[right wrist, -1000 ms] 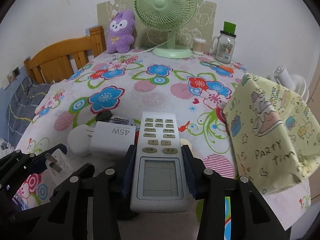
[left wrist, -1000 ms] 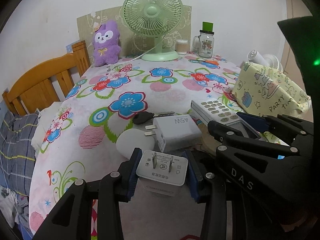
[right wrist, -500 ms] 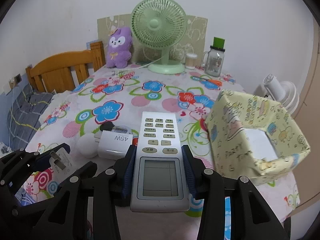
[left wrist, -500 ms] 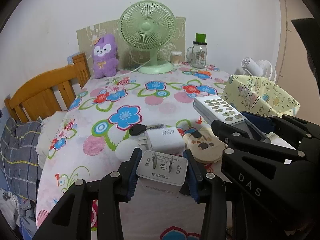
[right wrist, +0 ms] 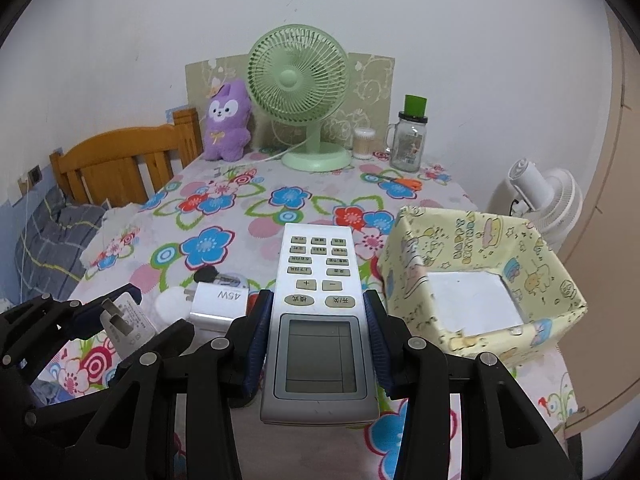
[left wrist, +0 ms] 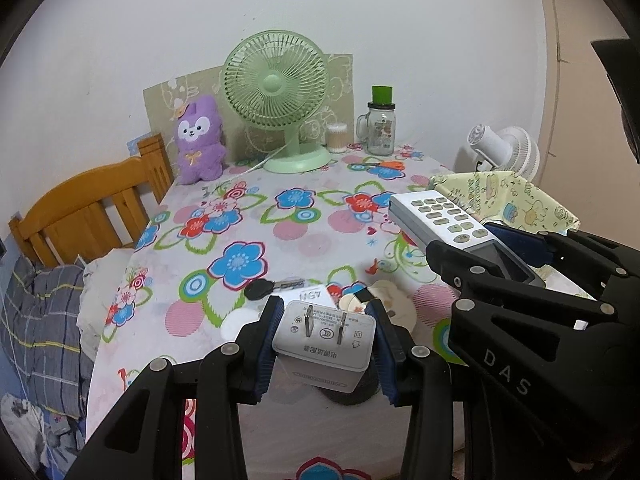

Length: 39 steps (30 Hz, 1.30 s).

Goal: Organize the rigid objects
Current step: 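Carry the plug adapter and remote in both grippers over the yellow box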

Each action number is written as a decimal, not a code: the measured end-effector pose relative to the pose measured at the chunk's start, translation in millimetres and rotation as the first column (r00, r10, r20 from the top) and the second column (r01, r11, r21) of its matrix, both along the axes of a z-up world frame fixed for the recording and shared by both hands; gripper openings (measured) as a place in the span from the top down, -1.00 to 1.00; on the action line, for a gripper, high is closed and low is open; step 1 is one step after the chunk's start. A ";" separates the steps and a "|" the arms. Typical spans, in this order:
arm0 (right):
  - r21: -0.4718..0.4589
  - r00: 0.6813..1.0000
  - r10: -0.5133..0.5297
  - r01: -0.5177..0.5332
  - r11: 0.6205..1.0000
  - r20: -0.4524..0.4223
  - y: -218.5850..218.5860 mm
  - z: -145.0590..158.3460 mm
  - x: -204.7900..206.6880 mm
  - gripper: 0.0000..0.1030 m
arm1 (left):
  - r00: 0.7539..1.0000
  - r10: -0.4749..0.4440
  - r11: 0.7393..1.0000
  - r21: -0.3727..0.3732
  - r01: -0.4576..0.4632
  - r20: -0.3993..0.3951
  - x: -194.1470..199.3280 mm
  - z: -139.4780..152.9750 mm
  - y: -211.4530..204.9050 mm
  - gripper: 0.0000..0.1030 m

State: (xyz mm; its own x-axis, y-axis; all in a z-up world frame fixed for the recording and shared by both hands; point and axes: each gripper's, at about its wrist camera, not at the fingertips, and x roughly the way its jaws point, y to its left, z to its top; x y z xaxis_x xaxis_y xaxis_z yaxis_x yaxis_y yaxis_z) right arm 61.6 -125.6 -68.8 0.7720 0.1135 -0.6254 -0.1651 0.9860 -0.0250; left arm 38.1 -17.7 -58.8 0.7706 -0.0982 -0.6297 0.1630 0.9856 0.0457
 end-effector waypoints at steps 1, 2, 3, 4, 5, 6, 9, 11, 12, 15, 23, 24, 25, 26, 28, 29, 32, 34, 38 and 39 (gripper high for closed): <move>0.001 1.000 -0.001 0.001 1.000 0.002 -2.0 1.9 0.2 0.08 | 1.000 -0.002 1.000 -0.001 0.002 0.002 0.4 2.0 -1.7 0.16; 0.003 1.000 -0.003 0.003 1.000 0.004 -3.8 3.7 0.2 0.08 | 1.000 -0.003 1.000 0.000 0.003 0.004 0.7 3.5 -3.6 0.16; 0.005 1.000 -0.004 0.004 1.000 0.006 -6.1 5.7 0.6 0.08 | 1.000 -0.004 1.000 0.002 0.004 0.008 1.1 5.9 -6.7 0.16; 0.006 1.000 -0.005 0.005 1.000 0.009 -7.8 7.2 0.6 0.08 | 1.000 -0.005 1.000 0.004 0.005 0.010 1.7 7.2 -8.4 0.16; 0.007 1.000 -0.008 0.008 1.000 0.012 -10.5 8.9 0.9 0.08 | 1.000 -0.006 1.000 0.006 0.006 0.012 1.9 8.6 -10.5 0.16; 0.009 1.000 -0.009 0.009 1.000 0.014 -12.5 10.3 1.1 0.08 | 1.000 -0.007 1.000 0.008 0.007 0.015 2.7 10.5 -13.2 0.16; 0.013 1.000 -0.014 0.013 1.000 0.022 -20.0 14.6 1.8 0.08 | 1.000 -0.010 1.000 0.011 0.010 0.023 3.4 14.9 -19.9 0.16; 0.014 1.000 -0.018 0.018 1.000 0.026 -25.6 17.3 2.4 0.08 | 1.000 -0.011 1.000 0.010 0.011 0.025 4.5 17.1 -23.9 0.16; 0.013 0.999 -0.019 0.019 1.000 0.026 -28.1 18.6 3.2 0.08 | 1.000 -0.013 1.000 0.010 0.013 0.025 5.3 17.8 -26.5 0.16; 0.013 0.999 -0.021 0.020 1.000 0.027 -36.7 22.2 4.2 0.08 | 0.999 -0.022 1.000 0.009 0.022 0.026 7.8 21.3 -35.0 0.16; 0.016 0.998 -0.041 0.040 0.999 0.047 -62.7 34.0 5.0 0.08 | 0.998 -0.049 0.999 0.008 0.049 0.044 12.0 32.6 -59.7 0.16; 0.014 0.998 -0.044 0.044 0.999 0.050 -65.7 35.1 5.2 0.08 | 0.998 -0.053 0.999 0.007 0.053 0.044 12.8 33.2 -62.5 0.16; 0.013 0.998 -0.047 0.047 0.999 0.051 -68.7 36.0 5.7 0.08 | 0.997 -0.056 0.998 0.007 0.056 0.043 13.9 33.7 -65.3 0.16; 0.014 0.997 -0.051 0.051 0.999 0.051 -72.8 36.6 6.2 0.08 | 0.997 -0.061 0.998 0.009 0.061 0.044 15.0 34.3 -68.9 0.16; 0.016 0.997 -0.059 0.058 0.998 0.049 -78.0 37.2 7.5 0.08 | 0.996 -0.072 0.997 0.012 0.071 0.045 16.6 35.0 -74.5 0.16; 0.017 0.997 -0.062 0.061 0.998 0.049 -80.6 37.4 8.4 0.08 | 0.996 -0.078 0.997 0.011 0.078 0.045 18.0 35.6 -77.6 0.16; 0.022 0.996 -0.075 0.074 0.997 0.051 -90.1 39.2 9.9 0.08 | 0.994 -0.094 0.996 0.008 0.094 0.047 21.1 37.9 -85.9 0.16; 0.026 0.995 -0.084 0.083 0.996 0.054 -97.2 40.8 10.9 0.08 | 0.993 -0.105 0.995 0.010 0.104 0.052 23.1 39.5 -91.5 0.16; 0.029 0.993 -0.100 0.099 0.995 0.062 -109.4 43.2 13.8 0.08 | 0.990 -0.127 0.992 0.011 0.127 0.055 28.6 41.1 -103.3 0.16; 0.030 0.993 -0.105 0.103 0.994 0.061 -112.2 43.4 15.3 0.08 | 0.990 -0.131 0.991 0.011 0.130 0.055 29.6 41.0 -105.4 0.16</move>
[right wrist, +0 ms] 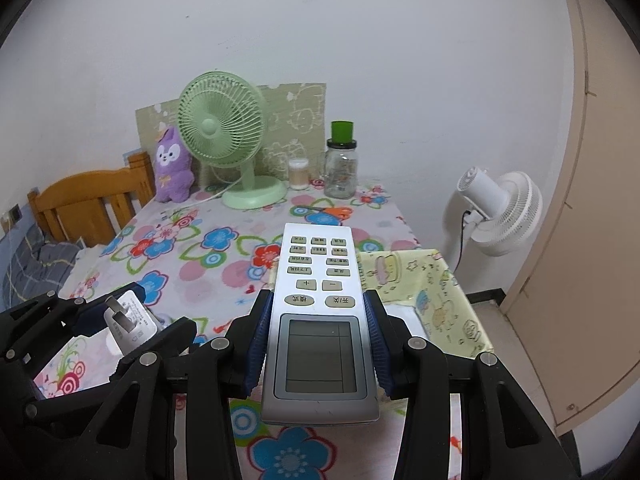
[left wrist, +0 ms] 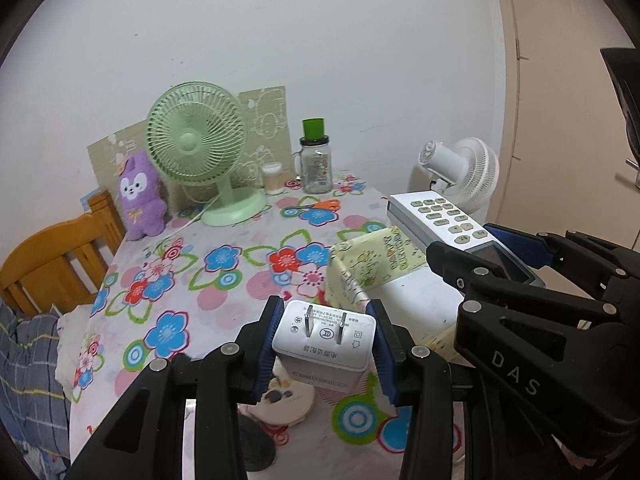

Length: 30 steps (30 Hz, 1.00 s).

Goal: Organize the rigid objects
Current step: 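Carry the plug adapter and remote in both grippers over the yellow box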

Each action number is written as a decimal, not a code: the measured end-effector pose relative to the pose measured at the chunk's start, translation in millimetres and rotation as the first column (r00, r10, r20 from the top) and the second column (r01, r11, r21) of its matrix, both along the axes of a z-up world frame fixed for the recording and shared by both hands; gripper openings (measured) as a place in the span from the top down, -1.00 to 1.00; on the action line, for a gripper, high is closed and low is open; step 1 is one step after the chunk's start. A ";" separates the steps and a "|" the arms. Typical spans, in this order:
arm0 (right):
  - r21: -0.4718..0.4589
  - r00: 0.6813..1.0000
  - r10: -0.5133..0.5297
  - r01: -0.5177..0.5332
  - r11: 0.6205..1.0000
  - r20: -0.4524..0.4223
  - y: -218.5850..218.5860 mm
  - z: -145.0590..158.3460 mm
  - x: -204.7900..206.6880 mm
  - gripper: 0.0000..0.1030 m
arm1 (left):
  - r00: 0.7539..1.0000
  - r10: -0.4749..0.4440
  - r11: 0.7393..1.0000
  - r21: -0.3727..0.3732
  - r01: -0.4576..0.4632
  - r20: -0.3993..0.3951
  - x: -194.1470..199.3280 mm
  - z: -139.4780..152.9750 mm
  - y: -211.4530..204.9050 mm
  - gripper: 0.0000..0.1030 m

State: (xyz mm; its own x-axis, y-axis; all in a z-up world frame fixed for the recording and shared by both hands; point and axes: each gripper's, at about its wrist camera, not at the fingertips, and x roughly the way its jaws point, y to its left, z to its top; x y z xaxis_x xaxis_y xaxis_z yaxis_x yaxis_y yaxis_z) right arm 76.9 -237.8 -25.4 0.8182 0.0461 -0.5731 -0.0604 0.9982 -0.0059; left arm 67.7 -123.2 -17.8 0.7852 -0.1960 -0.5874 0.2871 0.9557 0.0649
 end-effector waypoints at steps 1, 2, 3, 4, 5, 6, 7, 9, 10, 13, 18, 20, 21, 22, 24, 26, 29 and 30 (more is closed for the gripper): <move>0.000 1.000 -0.002 0.002 1.000 -0.001 -2.1 0.2 1.1 0.08 | 1.000 -0.005 1.000 0.001 0.005 -0.001 1.6 0.0 -3.1 0.16; 0.000 1.000 -0.006 0.006 1.000 -0.001 -5.4 0.2 2.1 0.08 | 1.000 -0.010 1.000 0.002 0.010 -0.001 3.1 0.0 -5.7 0.16; 0.000 1.000 -0.010 0.010 1.000 -0.001 -8.8 0.4 2.9 0.08 | 1.000 -0.014 1.000 0.003 0.014 -0.002 4.7 -0.3 -8.3 0.16; -0.001 1.000 -0.011 0.011 1.000 -0.002 -10.8 0.4 3.6 0.08 | 1.000 -0.020 1.000 0.003 0.020 -0.003 7.0 -0.8 -11.6 0.16; -0.002 1.000 -0.013 0.013 1.000 -0.002 -13.3 0.2 4.8 0.08 | 1.000 -0.022 1.000 0.002 0.022 -0.004 8.3 -0.9 -13.4 0.16; -0.002 1.000 -0.016 0.016 1.000 -0.004 -15.9 0.0 6.5 0.08 | 1.000 -0.026 1.000 0.002 0.026 -0.006 10.0 -1.2 -15.6 0.16; -0.002 1.000 -0.018 0.018 1.000 -0.005 -18.6 -0.5 7.8 0.08 | 1.000 -0.030 1.000 0.001 0.030 -0.008 11.9 -1.8 -18.5 0.16; 0.002 1.000 -0.021 0.021 1.000 -0.009 -24.4 -1.6 10.8 0.08 | 0.999 -0.037 0.999 0.001 0.037 -0.012 15.0 -3.0 -23.5 0.16; 0.004 1.000 -0.022 0.022 1.000 -0.012 -27.1 -2.4 11.9 0.08 | 0.999 -0.042 0.999 0.002 0.042 -0.015 17.1 -3.8 -26.3 0.16; 0.006 0.999 -0.029 0.029 1.000 -0.014 -34.7 -5.2 16.4 0.08 | 0.998 -0.053 0.999 0.001 0.053 -0.025 21.7 -6.7 -33.0 0.16; 0.007 0.999 -0.037 0.037 0.999 -0.032 -47.4 -10.8 23.4 0.08 | 0.997 -0.069 0.998 0.005 0.069 -0.041 30.1 -12.1 -44.9 0.16; 0.008 0.998 -0.041 0.041 0.999 -0.041 -51.4 -13.5 27.4 0.08 | 0.996 -0.074 0.997 0.006 0.074 -0.048 33.9 -14.5 -48.9 0.16; 0.009 0.998 -0.044 0.044 0.999 -0.045 -53.4 -14.7 29.4 0.08 | 0.996 -0.076 0.997 0.005 0.077 -0.053 35.9 -16.1 -51.2 0.16; 0.009 0.998 -0.047 0.047 0.999 -0.050 -56.2 -16.4 31.6 0.08 | 0.995 -0.081 0.997 0.004 0.081 -0.060 37.9 -17.8 -53.7 0.16; 0.014 0.997 -0.052 0.053 0.998 -0.063 -62.2 -20.6 36.9 0.08 | 0.993 -0.090 0.996 0.003 0.091 -0.070 39.6 -20.2 -58.4 0.16; 0.016 0.996 -0.053 0.054 0.998 -0.074 -66.2 -24.3 41.6 0.08 | 0.992 -0.098 0.995 0.005 0.099 -0.083 42.3 -23.9 -63.0 0.16; 0.014 0.993 -0.059 0.061 0.998 -0.100 -73.2 -32.6 49.7 0.08 | 0.989 -0.107 0.994 0.005 0.108 -0.104 45.7 -29.2 -68.6 0.16; 0.016 0.992 -0.060 0.062 0.998 -0.111 -76.3 -35.9 52.8 0.08 | 0.987 -0.110 0.994 0.005 0.112 -0.113 47.5 -31.4 -70.4 0.16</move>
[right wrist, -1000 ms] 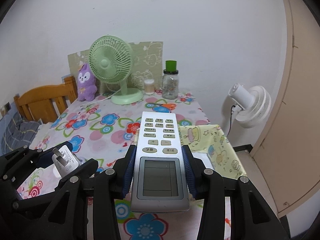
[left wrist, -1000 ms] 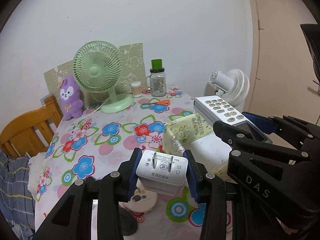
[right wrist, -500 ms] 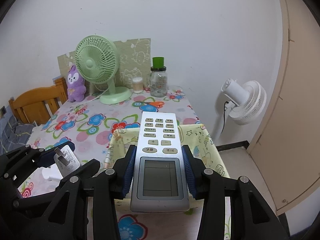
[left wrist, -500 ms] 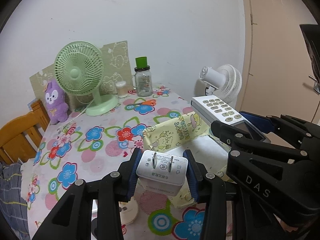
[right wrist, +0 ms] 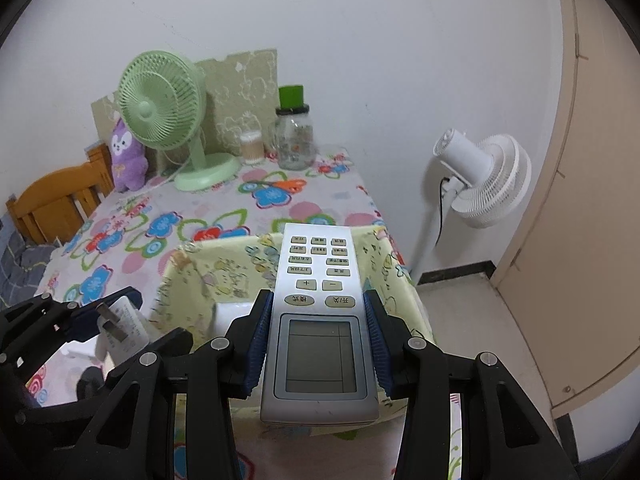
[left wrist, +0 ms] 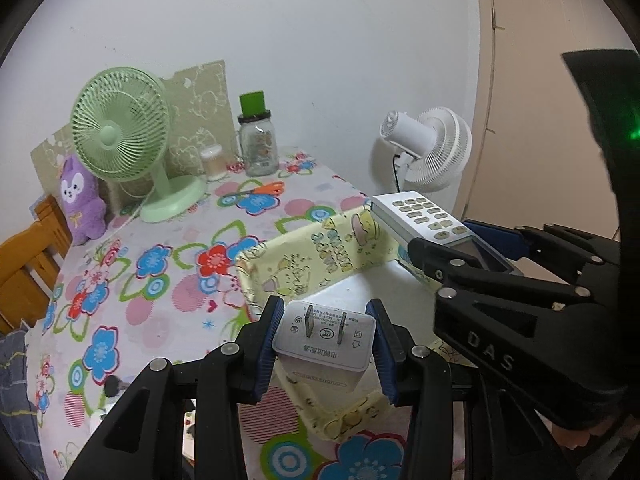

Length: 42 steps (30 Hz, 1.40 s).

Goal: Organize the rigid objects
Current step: 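Carry the plug adapter and remote in both grippers over the yellow box, then lower both items into the yellow box and open both grippers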

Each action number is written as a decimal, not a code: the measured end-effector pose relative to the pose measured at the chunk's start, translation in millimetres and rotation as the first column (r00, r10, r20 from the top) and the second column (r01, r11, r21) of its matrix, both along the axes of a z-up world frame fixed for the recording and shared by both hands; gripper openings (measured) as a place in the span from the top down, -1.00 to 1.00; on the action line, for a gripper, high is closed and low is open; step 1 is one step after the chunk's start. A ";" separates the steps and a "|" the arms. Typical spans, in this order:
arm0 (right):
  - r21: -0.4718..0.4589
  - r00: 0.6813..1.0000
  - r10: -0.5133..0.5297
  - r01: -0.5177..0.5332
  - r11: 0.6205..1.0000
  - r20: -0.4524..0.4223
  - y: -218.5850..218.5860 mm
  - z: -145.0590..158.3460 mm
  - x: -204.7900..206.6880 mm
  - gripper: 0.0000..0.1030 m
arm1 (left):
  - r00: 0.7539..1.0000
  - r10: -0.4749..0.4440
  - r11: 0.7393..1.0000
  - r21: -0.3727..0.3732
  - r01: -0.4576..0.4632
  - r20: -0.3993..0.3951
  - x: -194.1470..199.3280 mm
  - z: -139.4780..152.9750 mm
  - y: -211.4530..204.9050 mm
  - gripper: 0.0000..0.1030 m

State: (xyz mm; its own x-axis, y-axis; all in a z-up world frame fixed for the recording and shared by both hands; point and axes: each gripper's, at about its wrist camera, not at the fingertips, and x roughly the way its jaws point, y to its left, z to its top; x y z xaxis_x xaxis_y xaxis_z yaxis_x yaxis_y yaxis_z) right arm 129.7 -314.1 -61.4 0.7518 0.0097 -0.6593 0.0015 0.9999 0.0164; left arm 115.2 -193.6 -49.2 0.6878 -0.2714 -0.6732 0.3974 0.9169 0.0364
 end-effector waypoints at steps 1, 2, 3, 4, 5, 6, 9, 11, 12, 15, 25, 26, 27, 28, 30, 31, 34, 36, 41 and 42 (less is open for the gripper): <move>0.002 1.000 -0.001 0.001 1.000 -0.008 -2.3 -2.6 2.6 0.08 | 1.000 0.000 1.000 0.002 0.000 -0.006 1.9 -1.4 -0.8 0.16; 0.003 1.000 0.000 0.000 1.000 -0.015 -4.0 -5.0 5.1 0.08 | 1.000 0.002 1.000 0.002 -0.002 -0.012 4.0 -3.0 -1.4 0.16; 0.004 1.000 -0.001 0.001 1.000 -0.023 -6.1 -7.8 8.3 0.08 | 1.000 0.004 1.000 0.001 -0.004 -0.019 5.8 -4.6 -1.9 0.16; 0.003 1.000 -0.001 0.001 1.000 -0.028 -7.3 -9.7 10.7 0.08 | 1.000 0.008 1.000 0.000 -0.008 -0.029 7.9 -6.3 -2.5 0.16; 0.002 0.999 -0.001 0.001 1.000 -0.033 -8.7 -12.0 13.4 0.08 | 0.999 0.011 1.000 -0.001 -0.011 -0.041 10.5 -8.0 -3.3 0.16; 0.001 0.999 0.000 0.000 1.000 -0.036 -9.1 -13.5 15.0 0.08 | 0.999 0.010 1.000 -0.002 -0.010 -0.050 12.3 -9.3 -4.3 0.16; -0.003 0.999 0.004 -0.004 1.000 -0.047 -11.3 -18.3 20.2 0.08 | 0.997 0.009 1.000 -0.006 -0.009 -0.074 17.7 -13.7 -6.0 0.16; -0.007 0.998 0.004 -0.005 1.000 -0.057 -11.8 -21.2 23.4 0.08 | 0.995 0.004 1.000 -0.011 -0.005 -0.098 20.9 -17.8 -7.7 0.16; -0.010 0.998 0.006 -0.007 1.000 -0.064 -11.9 -22.9 25.4 0.08 | 0.994 -0.001 1.000 -0.012 0.000 -0.110 21.1 -19.4 -9.3 0.16; -0.018 0.997 0.006 -0.007 1.000 -0.081 -13.2 -27.6 28.3 0.08 | 0.990 -0.008 1.000 -0.011 0.007 -0.140 24.5 -25.2 -13.3 0.16; -0.039 0.990 -0.019 0.014 0.999 -0.141 -17.0 -44.1 37.9 0.07 | 0.986 -0.011 0.999 0.031 0.016 -0.164 26.7 -35.7 -22.1 0.15; -0.037 0.990 -0.017 0.011 0.999 -0.142 -16.3 -44.5 37.9 0.07 | 0.986 -0.013 0.999 0.029 0.018 -0.165 26.9 -35.9 -22.1 0.14; -0.039 0.989 -0.015 0.009 0.999 -0.146 -15.8 -45.7 38.7 0.07 | 0.986 -0.013 0.999 0.033 0.019 -0.164 26.7 -36.2 -22.6 0.14; -0.044 0.989 -0.017 0.011 0.999 -0.145 -15.4 -45.7 38.7 0.07 | 0.986 -0.014 0.999 0.032 0.019 -0.164 26.2 -35.9 -22.5 0.11; -0.044 0.988 -0.021 0.015 0.999 -0.150 -15.3 -46.0 39.0 0.06 | 0.985 -0.025 0.999 0.025 0.030 -0.168 25.6 -35.5 -22.7 0.04; -0.041 0.989 -0.021 0.015 0.999 -0.149 -15.4 -45.9 38.8 0.04 | 0.985 -0.024 0.999 0.025 0.029 -0.169 26.4 -35.4 -23.1 0.00; -0.024 0.989 -0.023 0.020 1.000 -0.148 -17.3 -43.9 37.1 0.00 | 0.986 -0.040 0.999 0.020 0.044 -0.165 26.2 -33.3 -23.6 -0.35; -0.010 0.988 -0.013 0.011 1.000 -0.151 -17.3 -42.6 34.8 -0.14 | 0.988 -0.035 0.998 0.038 0.041 -0.150 23.3 -31.8 -25.1 -0.49; 0.032 0.988 -0.004 0.009 0.999 -0.154 -16.9 -38.9 26.9 -0.34 | 0.988 -0.035 0.998 0.037 0.041 -0.149 20.2 -28.7 -24.3 -0.51; 0.034 0.989 -0.004 0.009 0.999 -0.150 -16.9 -37.5 24.7 -0.35 | 0.989 -0.032 0.998 0.040 0.038 -0.144 18.7 -27.8 -24.0 -0.57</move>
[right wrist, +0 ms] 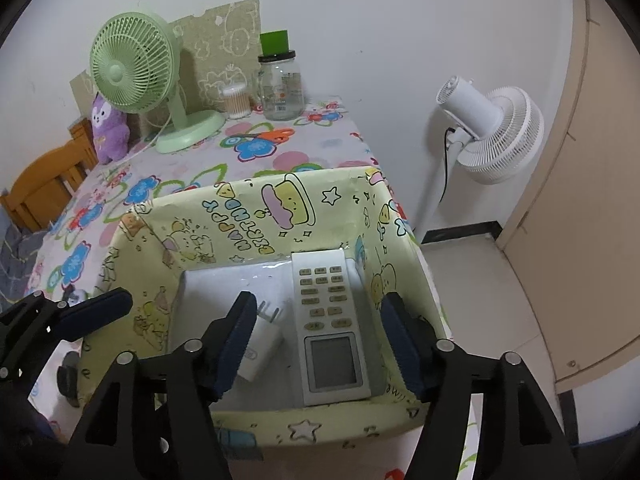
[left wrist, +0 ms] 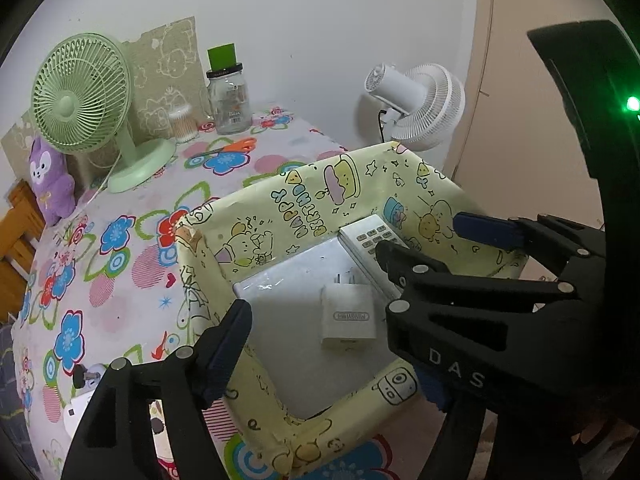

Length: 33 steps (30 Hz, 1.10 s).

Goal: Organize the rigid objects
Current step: 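Lower both items into the yellow box and open both grippers, then move both grippers back to the remaining white items on the tablecloth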

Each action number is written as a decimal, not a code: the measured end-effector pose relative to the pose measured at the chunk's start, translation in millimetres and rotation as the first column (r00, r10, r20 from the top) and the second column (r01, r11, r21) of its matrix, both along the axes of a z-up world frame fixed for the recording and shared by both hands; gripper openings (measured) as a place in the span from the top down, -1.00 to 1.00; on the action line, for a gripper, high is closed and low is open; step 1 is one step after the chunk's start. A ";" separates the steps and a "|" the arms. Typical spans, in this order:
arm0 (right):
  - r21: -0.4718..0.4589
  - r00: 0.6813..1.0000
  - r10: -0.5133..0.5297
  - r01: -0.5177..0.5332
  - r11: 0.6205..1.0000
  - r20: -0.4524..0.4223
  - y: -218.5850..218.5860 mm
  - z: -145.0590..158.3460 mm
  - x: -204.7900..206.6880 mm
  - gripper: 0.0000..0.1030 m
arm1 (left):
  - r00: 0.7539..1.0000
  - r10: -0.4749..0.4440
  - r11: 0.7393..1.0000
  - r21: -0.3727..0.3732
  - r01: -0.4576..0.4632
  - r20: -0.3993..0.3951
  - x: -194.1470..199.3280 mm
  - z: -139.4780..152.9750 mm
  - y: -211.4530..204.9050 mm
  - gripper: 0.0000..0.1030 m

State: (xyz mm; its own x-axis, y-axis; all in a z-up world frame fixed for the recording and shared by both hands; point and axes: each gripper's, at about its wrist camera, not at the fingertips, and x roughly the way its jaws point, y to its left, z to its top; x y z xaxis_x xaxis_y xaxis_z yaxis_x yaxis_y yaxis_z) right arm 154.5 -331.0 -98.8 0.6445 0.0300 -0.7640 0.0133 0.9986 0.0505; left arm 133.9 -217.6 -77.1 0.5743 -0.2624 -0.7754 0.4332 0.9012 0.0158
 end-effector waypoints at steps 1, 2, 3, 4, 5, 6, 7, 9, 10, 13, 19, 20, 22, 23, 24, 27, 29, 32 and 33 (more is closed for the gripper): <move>0.001 1.000 -0.001 0.001 1.000 0.003 0.4 1.2 -1.7 -0.38 | 1.000 0.010 1.000 0.006 -0.010 0.007 -1.4 1.2 0.9 -0.62; 0.001 1.000 -0.002 0.002 1.000 0.006 0.7 2.3 -3.5 -0.42 | 1.000 0.005 1.000 0.000 -0.005 0.008 -2.9 2.3 1.8 -0.63; 0.003 1.000 -0.005 0.005 1.000 0.011 0.9 4.1 -5.9 -0.45 | 1.000 0.005 1.000 -0.004 -0.005 0.007 -4.3 3.8 3.0 -0.64; 0.003 1.000 -0.007 0.007 1.000 0.015 1.3 5.5 -7.7 -0.52 | 1.000 0.004 1.000 -0.006 -0.004 0.010 -5.8 5.0 3.8 -0.65; 0.000 1.000 -0.010 0.010 1.000 0.021 1.7 6.8 -9.4 -0.59 | 1.000 0.004 1.000 -0.006 -0.004 0.013 -7.0 5.7 4.5 -0.66; -0.009 0.999 -0.015 0.016 1.000 0.033 2.5 9.1 -12.7 -0.61 | 1.000 0.003 1.000 -0.006 -0.003 0.017 -8.9 6.9 5.0 -0.67; -0.016 0.999 -0.019 0.020 1.000 0.041 3.2 10.5 -15.3 -0.64 | 1.000 0.001 1.000 -0.006 -0.001 0.021 -10.9 8.2 5.7 -0.69; -0.020 0.998 -0.020 0.021 1.000 0.053 4.9 14.0 -20.3 -0.66 | 1.000 0.000 1.000 -0.008 0.001 0.029 -14.2 10.2 7.0 -0.71; -0.018 0.998 -0.020 0.021 1.000 0.056 5.8 15.3 -22.5 -0.66 | 0.999 0.001 1.000 -0.006 -0.001 0.034 -16.0 11.4 8.0 -0.77; -0.021 0.998 -0.018 0.019 1.000 0.067 9.2 19.2 -28.3 -0.71 | 0.999 0.009 1.000 -0.006 -0.008 0.033 -20.0 13.6 12.8 -0.88; -0.047 0.994 -0.021 0.026 0.999 0.106 18.2 27.9 -40.8 -0.85 | 0.999 0.014 1.000 -0.013 -0.013 0.042 -28.2 17.2 21.1 -0.93; -0.051 0.994 -0.020 0.026 0.998 0.111 19.6 28.7 -41.9 -0.87 | 0.999 0.016 1.000 -0.011 -0.015 0.044 -29.5 17.7 22.2 -0.95; -0.065 0.993 -0.018 0.026 0.998 0.119 23.5 30.7 -45.3 -0.89 | 0.999 0.024 1.000 -0.003 -0.024 0.049 -32.1 18.3 25.5 -1.00; -0.072 0.992 -0.018 0.027 0.997 0.122 25.6 31.6 -46.8 -0.90 | 0.998 0.025 1.000 0.000 -0.025 0.050 -33.0 18.8 26.5 -1.00; -0.077 0.992 -0.018 0.027 0.997 0.124 27.0 31.9 -48.0 -0.90 | 0.998 0.026 1.000 0.001 -0.026 0.051 -34.6 19.1 28.3 -1.00; -0.080 0.992 -0.017 0.028 0.996 0.124 30.7 33.3 -52.2 -0.90 | 0.998 0.029 1.000 -0.001 -0.029 0.051 -36.8 19.6 33.1 -1.00; -0.079 0.992 -0.015 0.025 0.997 0.124 32.4 34.0 -53.6 -0.90 | 0.998 0.028 1.000 -0.004 -0.028 0.050 -38.6 19.8 36.6 -1.00; -0.079 0.991 -0.011 0.022 0.997 0.132 38.3 36.0 -58.5 -0.90 | 0.998 0.025 1.000 -0.007 -0.024 0.056 -41.8 21.2 40.9 -1.00; -0.079 0.991 -0.012 0.023 0.997 0.134 40.9 36.8 -60.7 -0.90 | 0.998 0.025 1.000 -0.009 -0.024 0.059 -43.0 21.8 43.1 -1.00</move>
State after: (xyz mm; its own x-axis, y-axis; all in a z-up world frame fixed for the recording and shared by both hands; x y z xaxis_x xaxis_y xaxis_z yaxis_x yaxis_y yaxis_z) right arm 93.8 -290.1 -62.0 0.7409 -0.0399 -0.6705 0.0291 0.9992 -0.0273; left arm 90.8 -174.5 -55.3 0.6254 -0.2539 -0.7379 0.4095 0.9117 0.0334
